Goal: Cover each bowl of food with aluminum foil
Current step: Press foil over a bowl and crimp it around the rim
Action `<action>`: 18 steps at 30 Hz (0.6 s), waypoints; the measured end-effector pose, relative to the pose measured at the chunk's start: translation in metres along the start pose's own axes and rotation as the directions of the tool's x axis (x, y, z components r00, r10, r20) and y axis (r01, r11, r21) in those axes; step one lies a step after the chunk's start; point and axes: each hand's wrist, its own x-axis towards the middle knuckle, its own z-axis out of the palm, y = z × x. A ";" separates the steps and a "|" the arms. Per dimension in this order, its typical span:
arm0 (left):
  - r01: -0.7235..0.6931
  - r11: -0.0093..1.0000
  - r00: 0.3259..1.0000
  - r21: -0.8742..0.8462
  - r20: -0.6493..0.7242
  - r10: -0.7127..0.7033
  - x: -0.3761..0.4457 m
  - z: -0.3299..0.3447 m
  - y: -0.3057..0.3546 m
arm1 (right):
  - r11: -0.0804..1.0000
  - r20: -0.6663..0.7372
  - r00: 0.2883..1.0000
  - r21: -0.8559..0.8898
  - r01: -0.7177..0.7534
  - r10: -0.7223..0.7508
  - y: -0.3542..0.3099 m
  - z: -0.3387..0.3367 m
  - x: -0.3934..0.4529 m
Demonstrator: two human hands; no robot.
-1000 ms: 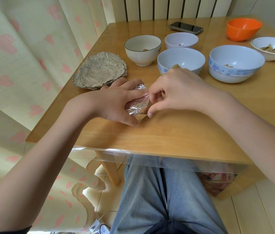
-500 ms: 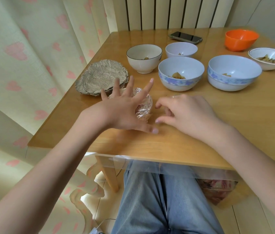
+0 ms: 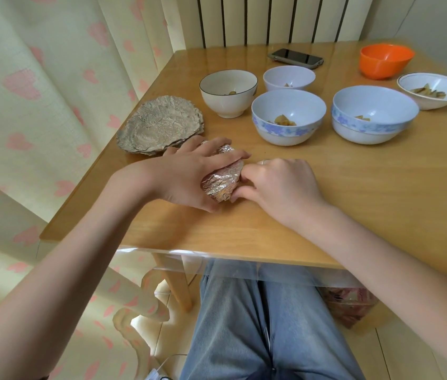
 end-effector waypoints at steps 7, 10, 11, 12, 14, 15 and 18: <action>0.017 1.000 1.000 0.012 0.016 -0.017 0.001 0.002 0.000 | 0.989 -0.014 0.991 -0.062 0.135 -0.137 0.019 -0.010 0.025; 0.011 1.000 1.000 0.010 0.024 -0.011 0.000 0.003 -0.001 | 0.976 0.115 0.979 -0.120 0.180 -0.167 0.025 -0.017 0.037; 0.013 1.000 1.000 0.005 0.024 -0.013 0.000 0.003 -0.001 | 0.975 0.119 0.978 -0.120 0.187 -0.173 0.026 -0.019 0.039; 0.016 1.000 1.000 0.001 0.022 -0.016 0.000 0.003 -0.001 | 0.977 0.116 0.976 -0.093 0.193 -0.182 0.028 -0.018 0.039; 0.018 1.000 1.000 0.001 0.016 -0.018 0.000 0.003 -0.001 | 0.978 0.087 0.974 -0.012 0.209 -0.208 0.031 -0.013 0.033; 0.018 1.000 1.000 0.004 0.014 -0.018 0.000 0.003 0.000 | 0.979 0.077 0.976 0.035 0.202 -0.204 0.033 -0.011 0.029; 0.025 0.999 0.999 0.019 0.021 -0.026 0.000 0.003 0.000 | 0.983 0.046 0.985 0.081 0.164 -0.168 0.036 -0.011 0.022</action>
